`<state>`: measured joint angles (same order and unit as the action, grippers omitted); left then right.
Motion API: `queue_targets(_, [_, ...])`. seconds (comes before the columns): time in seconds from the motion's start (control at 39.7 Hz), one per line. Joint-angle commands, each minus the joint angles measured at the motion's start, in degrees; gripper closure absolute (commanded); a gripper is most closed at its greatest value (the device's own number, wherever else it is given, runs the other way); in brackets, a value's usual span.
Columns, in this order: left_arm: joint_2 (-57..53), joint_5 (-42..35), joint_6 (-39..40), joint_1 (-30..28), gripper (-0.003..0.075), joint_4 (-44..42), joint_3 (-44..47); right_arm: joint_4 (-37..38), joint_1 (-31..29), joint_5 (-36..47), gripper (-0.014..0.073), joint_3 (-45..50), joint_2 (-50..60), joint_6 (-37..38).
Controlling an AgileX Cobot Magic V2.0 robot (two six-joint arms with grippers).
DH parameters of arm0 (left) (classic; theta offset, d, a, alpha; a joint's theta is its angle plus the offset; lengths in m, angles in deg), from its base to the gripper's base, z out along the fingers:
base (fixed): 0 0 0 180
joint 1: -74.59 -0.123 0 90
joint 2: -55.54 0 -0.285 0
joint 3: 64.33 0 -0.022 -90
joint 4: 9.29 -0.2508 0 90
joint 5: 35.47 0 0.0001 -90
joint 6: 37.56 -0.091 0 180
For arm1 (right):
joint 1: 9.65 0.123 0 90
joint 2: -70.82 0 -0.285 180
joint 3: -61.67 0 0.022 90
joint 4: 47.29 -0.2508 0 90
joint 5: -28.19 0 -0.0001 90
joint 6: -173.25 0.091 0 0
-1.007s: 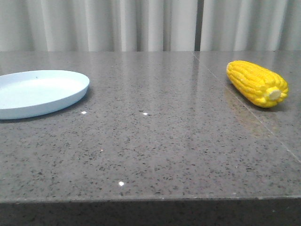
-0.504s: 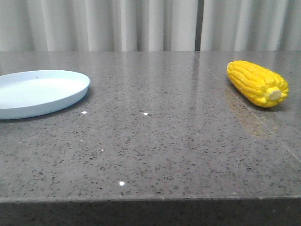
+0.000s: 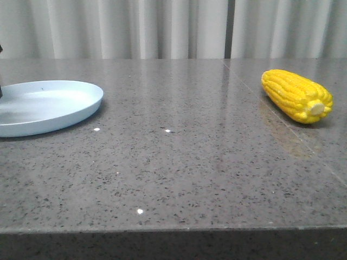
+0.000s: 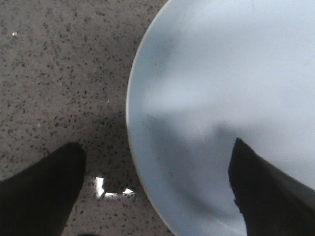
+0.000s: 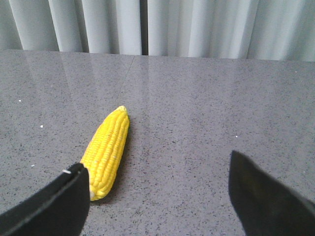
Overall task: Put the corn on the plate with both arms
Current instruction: 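Lower the left gripper to the pale blue plate rim and grasp it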
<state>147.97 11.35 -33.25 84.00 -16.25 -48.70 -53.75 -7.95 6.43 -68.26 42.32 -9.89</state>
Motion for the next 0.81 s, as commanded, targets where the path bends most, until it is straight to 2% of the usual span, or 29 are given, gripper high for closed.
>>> queue_targets(0.0, [0.26, -1.42, 0.65, 0.46, 0.0155, 0.32, -2.22, -0.44, -0.32, 4.14, -0.0008, -2.01, -0.88, 0.06])
queue_targets(0.18, [1.94, -1.99, 0.65, 0.46, 0.0159, 1.80, -2.22, -0.44, -0.32, 4.14, -0.0008, -2.01, -0.88, 0.06])
queue_targets(0.23, [2.32, -2.15, 0.65, 0.46, 0.0188, 2.35, -2.22, -0.44, -0.32, 4.14, -0.0008, -2.01, -0.88, 0.06])
queue_targets(0.43, [3.20, -2.15, 0.65, 0.46, 0.0437, 2.91, -2.22, -0.44, -0.32, 4.14, -0.0008, -2.01, -0.88, 0.06])
queue_targets(0.6, [3.20, -2.19, 0.65, 0.32, 0.0721, 3.15, -2.33, -0.44, -0.32, 4.14, -0.0008, -2.01, -0.88, 0.06])
queue_targets(0.63, [3.20, -2.29, 0.65, 0.21, 0.0741, 3.31, -2.33, -0.44, -0.32, 4.14, -0.0008, -2.01, -0.88, 0.06])
queue_targets(0.78, [1.83, -2.68, 0.08, 0.21, 0.0741, 6.96, -2.83, -0.44, -0.32, 4.14, -0.0008, -2.01, -0.88, 0.06])
